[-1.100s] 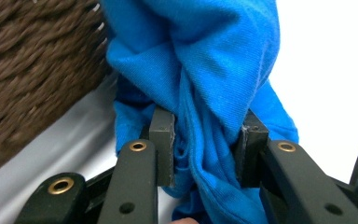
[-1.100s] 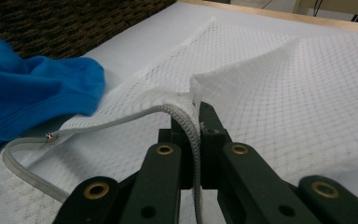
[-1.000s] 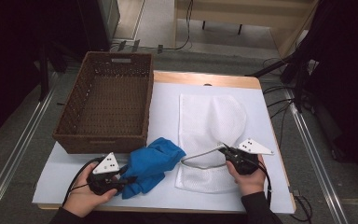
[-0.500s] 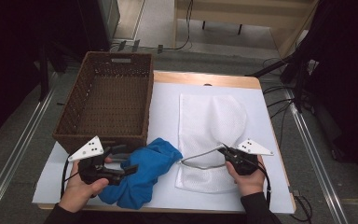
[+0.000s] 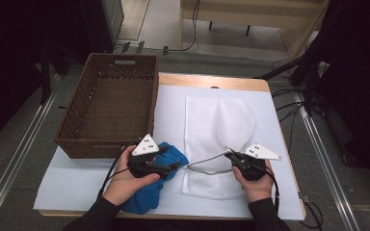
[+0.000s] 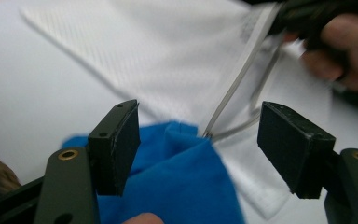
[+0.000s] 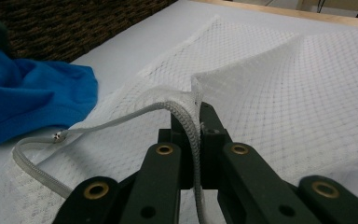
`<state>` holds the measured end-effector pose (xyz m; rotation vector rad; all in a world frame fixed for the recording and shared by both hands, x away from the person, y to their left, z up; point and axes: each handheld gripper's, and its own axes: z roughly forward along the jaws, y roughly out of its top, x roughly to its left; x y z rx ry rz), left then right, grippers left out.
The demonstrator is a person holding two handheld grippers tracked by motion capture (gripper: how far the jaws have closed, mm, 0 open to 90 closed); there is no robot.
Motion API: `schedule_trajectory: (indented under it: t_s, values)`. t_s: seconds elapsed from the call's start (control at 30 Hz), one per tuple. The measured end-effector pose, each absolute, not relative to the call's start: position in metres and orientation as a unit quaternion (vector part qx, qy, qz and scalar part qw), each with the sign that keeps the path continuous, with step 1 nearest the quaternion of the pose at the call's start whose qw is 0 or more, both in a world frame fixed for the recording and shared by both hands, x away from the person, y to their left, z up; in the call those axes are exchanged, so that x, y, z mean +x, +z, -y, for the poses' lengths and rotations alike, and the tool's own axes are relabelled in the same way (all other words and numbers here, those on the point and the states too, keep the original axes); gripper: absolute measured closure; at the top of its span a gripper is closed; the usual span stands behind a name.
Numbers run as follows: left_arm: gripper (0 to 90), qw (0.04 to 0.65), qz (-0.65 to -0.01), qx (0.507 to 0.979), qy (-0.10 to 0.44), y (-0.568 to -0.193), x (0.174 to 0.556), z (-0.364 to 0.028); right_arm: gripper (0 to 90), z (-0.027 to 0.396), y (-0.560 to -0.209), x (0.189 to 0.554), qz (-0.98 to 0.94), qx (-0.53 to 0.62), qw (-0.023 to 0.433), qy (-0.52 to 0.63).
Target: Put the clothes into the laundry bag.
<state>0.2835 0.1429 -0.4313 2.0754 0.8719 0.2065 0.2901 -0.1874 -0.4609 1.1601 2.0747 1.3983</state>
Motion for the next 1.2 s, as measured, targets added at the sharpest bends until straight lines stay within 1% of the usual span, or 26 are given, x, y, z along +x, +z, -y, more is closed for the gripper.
schedule_trajectory:
  t_s: [0.1,0.2,0.27,0.33,0.37,0.4,0.43,0.47,0.5,0.6,0.63,0.7,0.8,0.83,0.93,1.03,1.13,1.17,1.2]
  values:
    - [30.4,0.363,-0.364,0.854,0.086,-0.454,0.285,-0.140,88.7,0.188,-0.461,0.290,-0.740,0.412,0.191,0.497]
    - [32.7,0.352,-0.362,0.859,0.090,-0.461,0.283,-0.139,88.7,0.189,-0.461,0.290,-0.740,0.413,0.190,0.497]
    - [44.2,0.352,-0.357,0.860,0.097,-0.461,0.281,-0.139,88.7,0.188,-0.461,0.290,-0.740,0.412,0.190,0.497]
    - [60.3,0.358,-0.351,0.861,0.090,-0.460,0.281,-0.142,88.7,0.187,-0.461,0.289,-0.740,0.414,0.189,0.495]
    - [68.2,0.375,-0.359,0.851,0.077,-0.459,0.281,-0.147,88.7,0.187,-0.461,0.289,-0.740,0.413,0.190,0.495]
    - [74.3,0.375,-0.359,0.851,0.077,-0.459,0.281,-0.147,88.7,0.187,-0.461,0.289,-0.740,0.413,0.190,0.495]
    - [74.3,0.383,-0.360,0.848,0.070,-0.459,0.281,-0.149,88.7,0.187,-0.461,0.289,-0.740,0.413,0.190,0.495]
    - [79.0,0.389,-0.358,0.846,0.064,-0.458,0.281,-0.151,88.7,0.187,-0.461,0.289,-0.740,0.412,0.190,0.496]
    - [81.5,0.397,-0.356,0.844,0.061,-0.456,0.281,-0.154,88.7,0.187,-0.461,0.289,-0.741,0.412,0.191,0.495]
    - [83.5,0.430,-0.349,0.831,0.055,-0.449,0.277,-0.160,88.7,0.187,-0.462,0.290,-0.742,0.411,0.190,0.494]
    - [83.7,0.454,-0.336,0.824,0.052,-0.443,0.275,-0.163,88.8,0.186,-0.462,0.290,-0.742,0.411,0.190,0.494]
    - [83.8,0.482,-0.321,0.814,0.045,-0.434,0.271,-0.165,88.7,0.186,-0.462,0.290,-0.742,0.411,0.190,0.494]
    - [83.9,0.533,-0.294,0.794,0.018,-0.422,0.267,-0.167,88.7,0.186,-0.462,0.291,-0.743,0.412,0.191,0.492]
    - [83.9,0.558,-0.277,0.782,-0.007,-0.415,0.264,-0.166,88.7,0.186,-0.462,0.291,-0.742,0.415,0.191,0.491]
    - [83.7,0.572,-0.265,0.776,-0.020,-0.410,0.261,-0.161,88.8,0.184,-0.462,0.292,-0.740,0.419,0.191,0.490]
    - [83.2,0.586,-0.237,0.773,-0.055,-0.409,0.259,-0.151,88.8,0.183,-0.462,0.292,-0.740,0.421,0.192,0.488]
    - [78.9,0.547,-0.251,0.797,-0.060,-0.428,0.262,-0.128,88.8,0.181,-0.462,0.292,-0.740,0.422,0.190,0.488]
    - [76.8,0.547,-0.251,0.797,-0.060,-0.428,0.262,-0.128,88.8,0.181,-0.462,0.292,-0.740,0.422,0.190,0.488]
    - [76.8,0.532,-0.258,0.804,-0.066,-0.436,0.264,-0.122,88.8,0.180,-0.462,0.292,-0.741,0.420,0.190,0.488]
